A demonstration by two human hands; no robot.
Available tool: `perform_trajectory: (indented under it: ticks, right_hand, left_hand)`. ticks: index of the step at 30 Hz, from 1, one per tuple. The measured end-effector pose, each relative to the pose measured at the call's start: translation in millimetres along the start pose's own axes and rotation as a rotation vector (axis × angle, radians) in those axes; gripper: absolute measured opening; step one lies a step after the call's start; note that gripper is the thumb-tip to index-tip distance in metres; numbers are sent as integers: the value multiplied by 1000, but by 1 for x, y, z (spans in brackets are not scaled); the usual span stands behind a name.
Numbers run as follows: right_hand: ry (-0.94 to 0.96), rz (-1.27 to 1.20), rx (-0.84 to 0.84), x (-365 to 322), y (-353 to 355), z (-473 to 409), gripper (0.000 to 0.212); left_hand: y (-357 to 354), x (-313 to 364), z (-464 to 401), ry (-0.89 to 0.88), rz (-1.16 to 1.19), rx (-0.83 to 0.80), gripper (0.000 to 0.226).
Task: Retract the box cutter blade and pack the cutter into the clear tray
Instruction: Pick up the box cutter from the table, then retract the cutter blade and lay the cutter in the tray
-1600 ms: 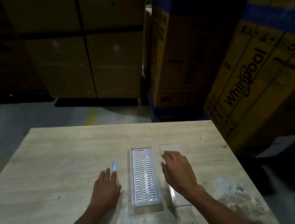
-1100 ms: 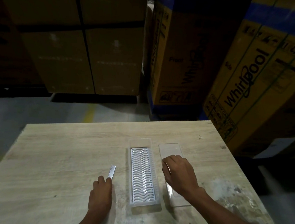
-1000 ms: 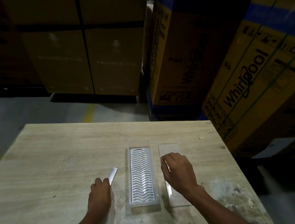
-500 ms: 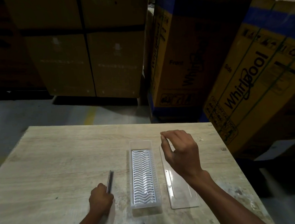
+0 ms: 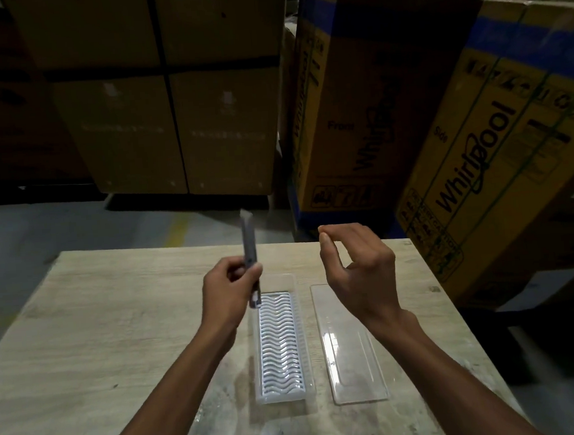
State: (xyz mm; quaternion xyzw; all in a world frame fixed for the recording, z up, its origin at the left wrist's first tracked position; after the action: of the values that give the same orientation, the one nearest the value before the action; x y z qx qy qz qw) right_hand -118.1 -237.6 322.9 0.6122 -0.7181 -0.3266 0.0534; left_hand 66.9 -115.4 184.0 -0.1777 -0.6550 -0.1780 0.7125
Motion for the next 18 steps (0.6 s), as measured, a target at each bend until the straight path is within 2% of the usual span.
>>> perform_trajectory:
  ticks: [5, 9, 12, 15, 18]
  right_hand:
    - [-167, -120, -124, 8, -6, -7, 28]
    - [-330, -388, -350, 8, -19, -9, 37]
    - [-378, -576, -486, -1, -25, -7, 41]
    - [-395, -730, -503, -10, -22, -10, 45]
    - [-400, -780, -489, -11, -18, -12, 54]
  left_hand:
    - [-28, 58, 22, -123, -25, -145, 8]
    - [-41, 78, 35, -155, -16, -199, 14]
    - [-48, 90, 43, -166, 17, -242, 26]
    - [-52, 98, 49, -169, 56, -269, 33]
    - [-53, 103, 52, -174, 74, -284, 32]
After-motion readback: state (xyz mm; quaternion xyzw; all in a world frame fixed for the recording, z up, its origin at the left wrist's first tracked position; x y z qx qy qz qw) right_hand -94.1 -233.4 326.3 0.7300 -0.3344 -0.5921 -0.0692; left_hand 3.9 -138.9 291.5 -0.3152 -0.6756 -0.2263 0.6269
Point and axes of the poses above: each hand's wrist, its own z-axis away from the middle knuckle, its own y-axis out of the back of the hand, x = y × z, the point moved 10 cm from there along -z, towards the middle knuckle, and after that the axes turned 1 degree about z, right-handed, at the moved point
